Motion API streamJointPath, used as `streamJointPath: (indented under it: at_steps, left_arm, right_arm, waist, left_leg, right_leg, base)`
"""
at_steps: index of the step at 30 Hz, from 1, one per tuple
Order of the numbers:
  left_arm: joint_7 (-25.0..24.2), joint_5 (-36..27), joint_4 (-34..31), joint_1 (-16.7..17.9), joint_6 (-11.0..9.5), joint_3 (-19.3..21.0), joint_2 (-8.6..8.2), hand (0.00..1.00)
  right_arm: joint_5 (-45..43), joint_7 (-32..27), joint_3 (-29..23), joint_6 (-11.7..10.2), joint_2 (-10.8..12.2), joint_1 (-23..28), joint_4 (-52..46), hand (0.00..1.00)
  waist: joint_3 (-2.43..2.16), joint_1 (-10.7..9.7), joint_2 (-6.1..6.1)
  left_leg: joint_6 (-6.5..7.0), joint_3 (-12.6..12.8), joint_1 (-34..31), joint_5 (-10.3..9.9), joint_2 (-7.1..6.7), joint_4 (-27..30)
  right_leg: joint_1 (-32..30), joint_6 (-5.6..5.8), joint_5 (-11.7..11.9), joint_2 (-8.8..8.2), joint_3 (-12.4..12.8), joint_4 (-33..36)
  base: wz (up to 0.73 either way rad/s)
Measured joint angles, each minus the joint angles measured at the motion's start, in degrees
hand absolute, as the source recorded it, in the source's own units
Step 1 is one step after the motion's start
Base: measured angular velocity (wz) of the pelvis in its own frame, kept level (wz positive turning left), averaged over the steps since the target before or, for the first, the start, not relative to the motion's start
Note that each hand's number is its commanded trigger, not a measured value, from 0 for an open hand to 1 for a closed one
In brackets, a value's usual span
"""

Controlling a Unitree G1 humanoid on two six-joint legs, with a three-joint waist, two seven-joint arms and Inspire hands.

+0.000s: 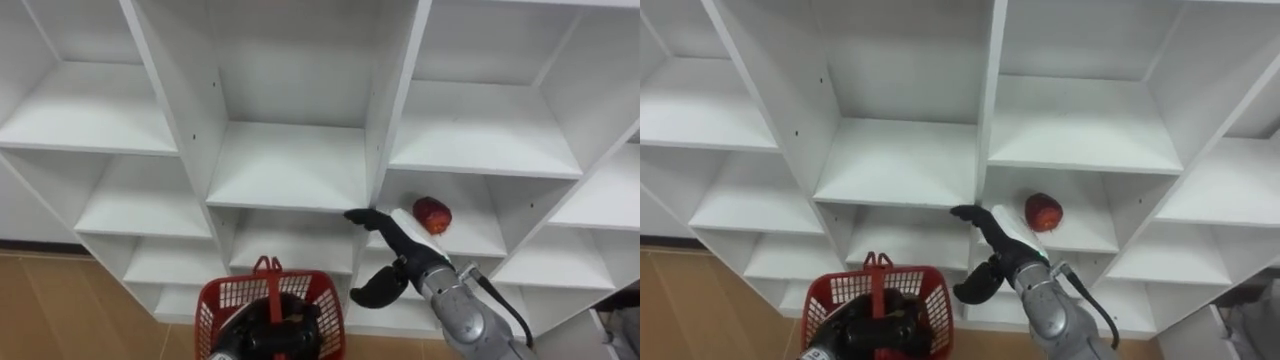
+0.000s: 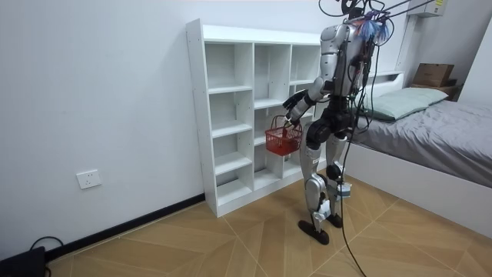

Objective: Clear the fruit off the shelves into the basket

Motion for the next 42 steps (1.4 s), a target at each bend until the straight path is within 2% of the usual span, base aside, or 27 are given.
streamJointPath:
  at_steps: [9, 14, 21, 42]
  left_arm:
    - [0.07, 0.08, 1.37, 0.04, -0.03, 1.46, 0.64, 1.0]
    - [0.43, 0.07, 3.05, 0.13, -0.03, 1.55, 0.67, 1.0]
    - [0.42, 0.03, 2.91, 0.08, -0.06, 1.79, 0.51, 1.0]
    - [0.39, -0.13, 2.66, 0.43, -0.82, 2.93, 0.77, 1.0]
  right_arm:
    - [-0.01, -0.43, -2.91, -0.75, -0.49, 2.72, -2.69, 0.0]
    - [0.01, -1.91, -5.65, -1.02, -0.92, 4.41, -4.15, 0.0]
    - [-0.04, -2.3, -7.88, -1.07, -1.15, 4.68, -5.47, 0.0]
    - [-0.1, -2.36, -8.64, -1.18, -2.27, 4.76, -6.28, 0.0]
  waist:
    - [-0.3, -1.12, 0.18]
    - [-0.31, -1.22, 0.18]
    - [-0.33, -1.72, 0.19]
    - [-0.36, -2.25, 0.33]
  left_leg:
    - [0.0, 1.63, 1.07, 0.0, 0.14, -0.63]
    - [0.0, 2.79, 1.74, 0.0, 0.22, -0.98]
    - [-0.05, 3.04, 1.85, -0.05, 0.31, -1.19]
    - [-0.03, 4.25, 2.69, -0.35, 0.47, -1.68]
  right_leg:
    - [-0.01, 0.0, -0.01, 0.11, 0.93, 0.06]
    - [-0.15, 0.01, -0.01, 0.22, 1.87, 0.08]
    - [-0.77, -0.01, -0.02, 0.37, 2.31, 0.48]
    - [-1.08, -0.03, -0.05, 0.72, 3.72, 1.1]
  base:
    - [-0.07]
    - [-0.11]
    - [-0.03]
    - [-0.03]
